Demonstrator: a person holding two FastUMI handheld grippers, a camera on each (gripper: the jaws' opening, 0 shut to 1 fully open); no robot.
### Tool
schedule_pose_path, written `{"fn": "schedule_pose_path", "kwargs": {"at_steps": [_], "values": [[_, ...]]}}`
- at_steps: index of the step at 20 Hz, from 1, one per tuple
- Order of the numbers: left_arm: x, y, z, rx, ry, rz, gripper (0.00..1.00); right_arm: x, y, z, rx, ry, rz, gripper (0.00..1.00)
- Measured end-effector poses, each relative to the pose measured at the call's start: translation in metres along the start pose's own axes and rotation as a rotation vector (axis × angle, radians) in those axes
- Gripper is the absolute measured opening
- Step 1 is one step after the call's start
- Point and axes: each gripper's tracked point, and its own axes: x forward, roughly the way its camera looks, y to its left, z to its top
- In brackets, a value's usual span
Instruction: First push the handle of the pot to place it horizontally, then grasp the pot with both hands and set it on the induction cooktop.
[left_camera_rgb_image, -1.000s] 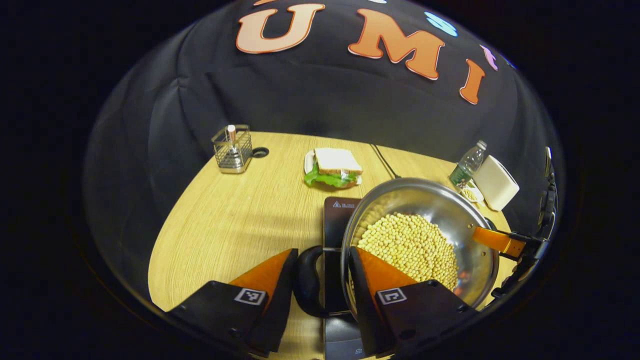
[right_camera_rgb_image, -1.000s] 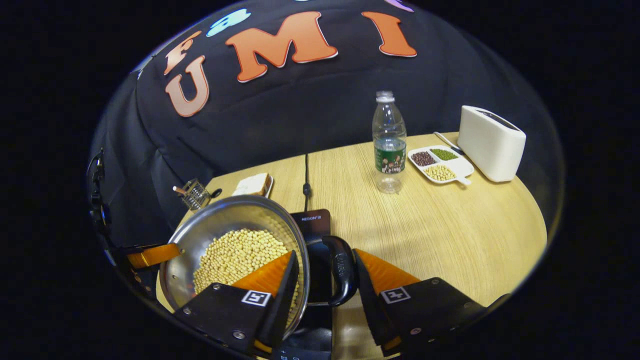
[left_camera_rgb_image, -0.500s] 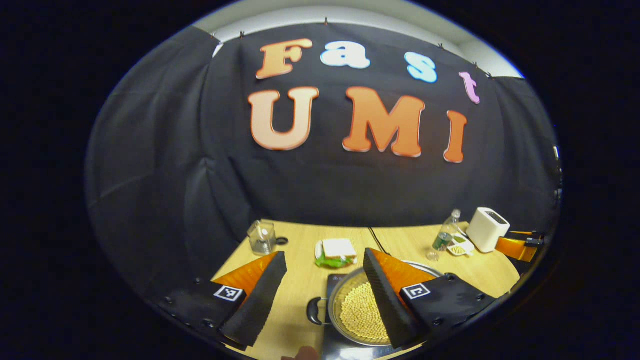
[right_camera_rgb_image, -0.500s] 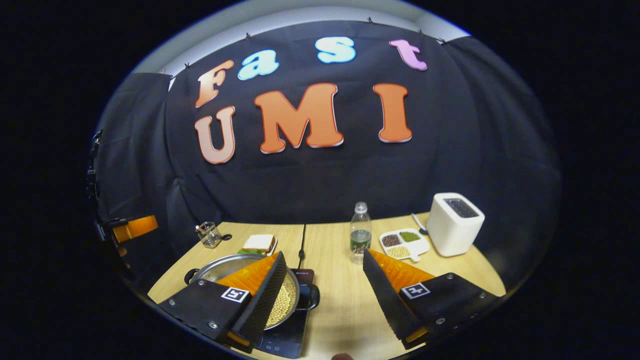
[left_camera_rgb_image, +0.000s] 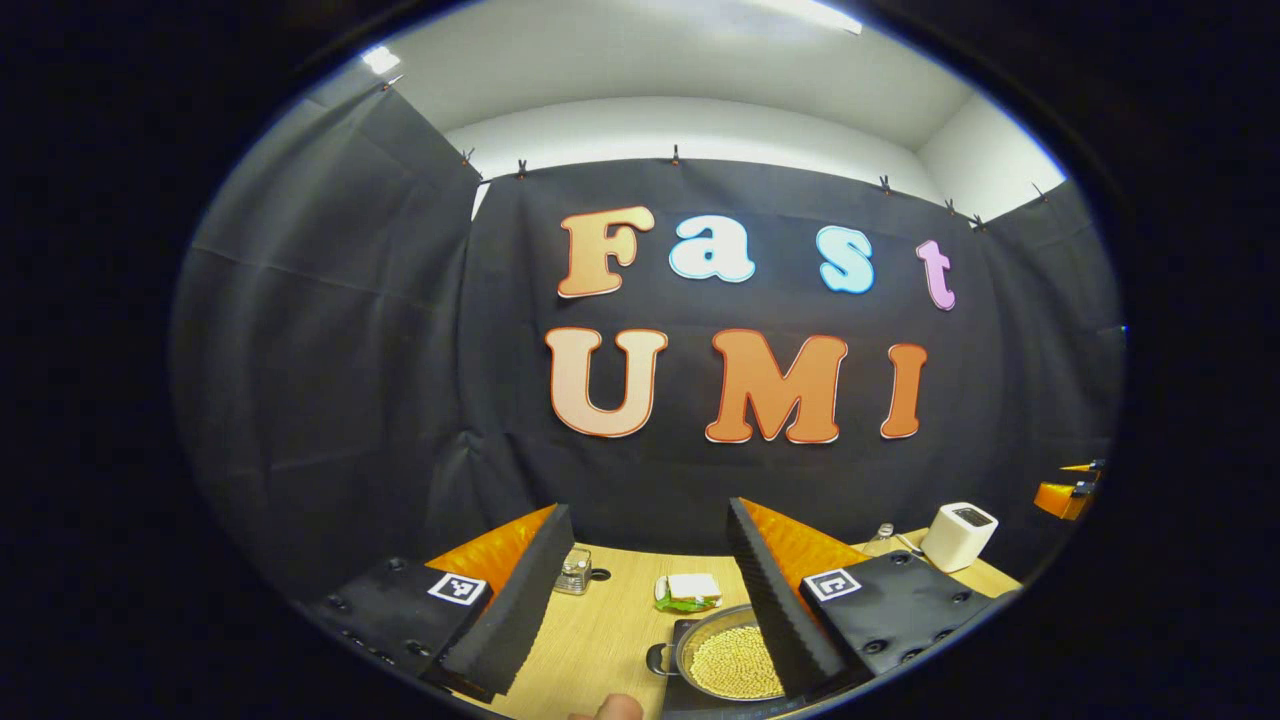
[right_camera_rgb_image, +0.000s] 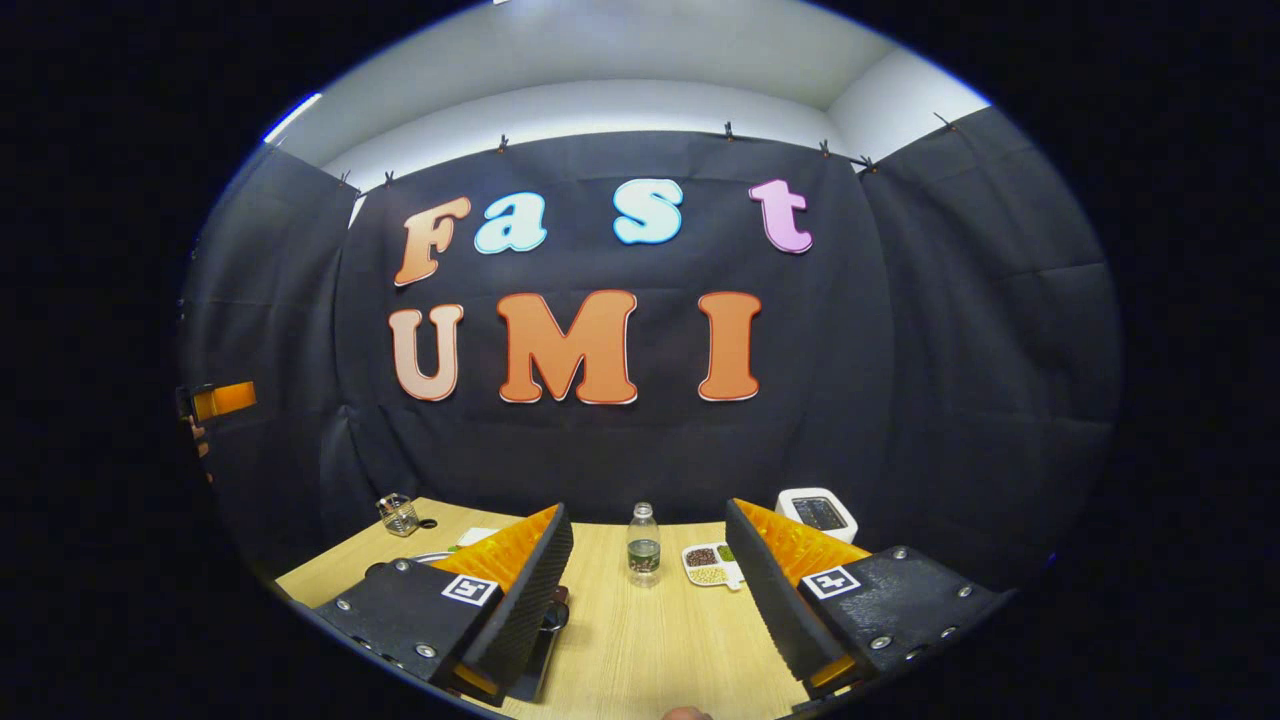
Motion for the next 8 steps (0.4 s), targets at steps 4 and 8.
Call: {"fn": "schedule_pose_path", "kwargs": {"at_steps": [4, 8], "values": [[-0.039, 0.002, 0.041, -0.011, -0.087, -0.025, 0.99, -0.036, -0.016, 0.025, -0.028, -0.045, -0.014, 0.95], [-0.063, 0.000, 0.051, -0.095, -0.092, -0.065, 0.99, -0.065, -0.023, 0.048, -0.013, -0.110, -0.011, 0.95]]}}
